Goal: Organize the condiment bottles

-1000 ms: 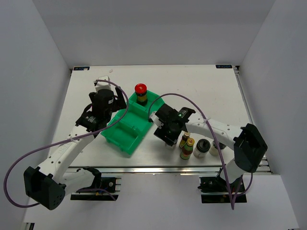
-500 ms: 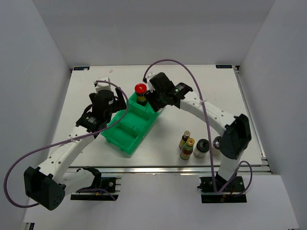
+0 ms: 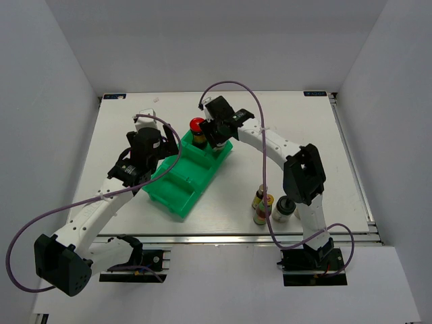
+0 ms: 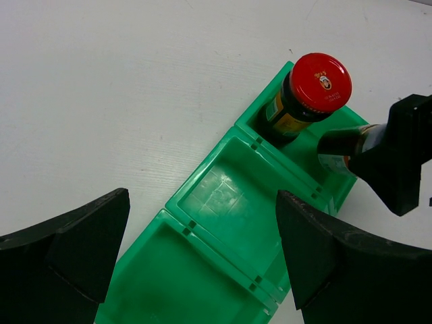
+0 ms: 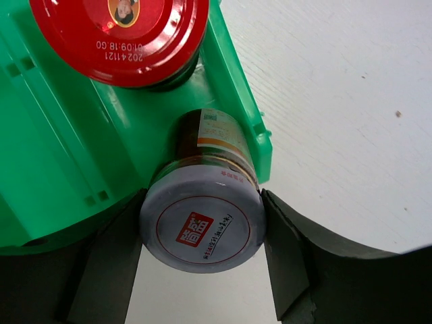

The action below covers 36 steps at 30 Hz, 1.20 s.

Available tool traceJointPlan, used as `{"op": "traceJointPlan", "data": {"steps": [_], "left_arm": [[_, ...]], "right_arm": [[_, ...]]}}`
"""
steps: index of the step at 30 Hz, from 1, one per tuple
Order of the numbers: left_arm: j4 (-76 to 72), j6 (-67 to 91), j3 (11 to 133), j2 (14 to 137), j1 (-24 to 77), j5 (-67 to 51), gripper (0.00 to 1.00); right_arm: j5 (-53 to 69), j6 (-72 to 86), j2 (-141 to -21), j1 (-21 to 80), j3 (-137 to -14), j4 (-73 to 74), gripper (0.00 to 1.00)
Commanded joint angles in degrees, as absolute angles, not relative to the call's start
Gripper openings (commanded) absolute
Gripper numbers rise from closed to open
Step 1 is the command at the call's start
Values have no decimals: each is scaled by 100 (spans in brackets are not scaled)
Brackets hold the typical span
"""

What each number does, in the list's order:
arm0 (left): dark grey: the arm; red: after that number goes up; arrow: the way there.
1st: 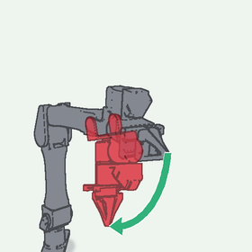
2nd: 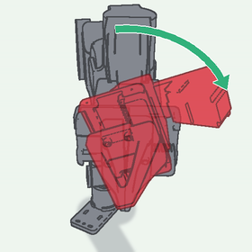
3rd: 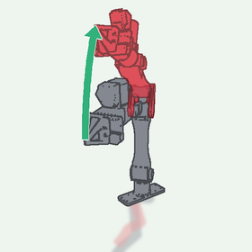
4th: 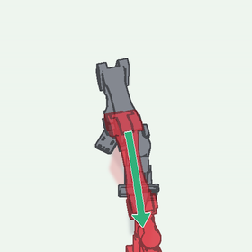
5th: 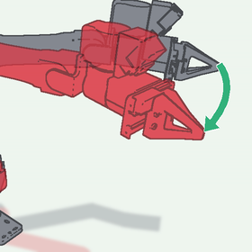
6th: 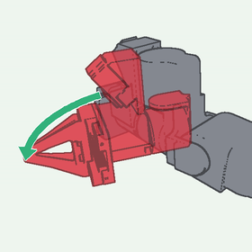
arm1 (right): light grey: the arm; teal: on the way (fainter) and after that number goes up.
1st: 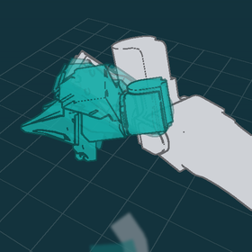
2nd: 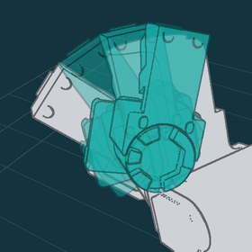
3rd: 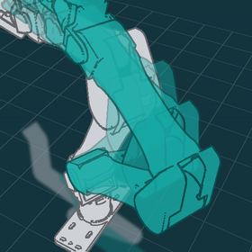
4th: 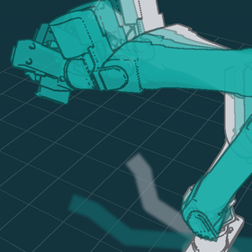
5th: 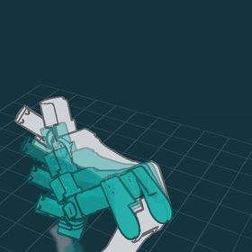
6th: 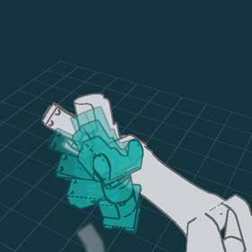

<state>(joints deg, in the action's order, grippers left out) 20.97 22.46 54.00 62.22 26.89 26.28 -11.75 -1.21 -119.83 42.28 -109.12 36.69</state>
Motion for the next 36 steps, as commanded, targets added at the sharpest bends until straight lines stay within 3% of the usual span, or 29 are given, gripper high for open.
{"op": "traceJointPlan", "data": {"steps": [1,8,13,15,22,29,35,36], "left_arm": [[1978,2215,5370,6144,2681,2593,98],[1969,2224,5344,6126,2681,2593,98],[1942,2197,5344,6117,2672,2505,98],[1942,2197,5352,6126,2672,2470,98],[1899,2039,5361,6029,2681,2005,98],[1995,1952,5475,5941,2672,1741,98],[1461,1495,5476,6152,2681,-58,98],[1442,1433,5510,6257,2689,-914,98]], "right_arm": [[-1002,-44,-11953,4166,-11303,3094,22],[-897,176,-12375,4105,-11338,3076,27],[-827,237,-12428,4104,-11347,3068,49],[-791,237,-12419,4104,-11364,3059,53],[-826,229,-12279,4104,-11680,3208,89],[-922,132,-11647,4096,-11681,3330,89],[-1318,913,-10367,3693,-10541,3183,89],[-1266,1036,-10154,3561,-9929,2947,89]]}}
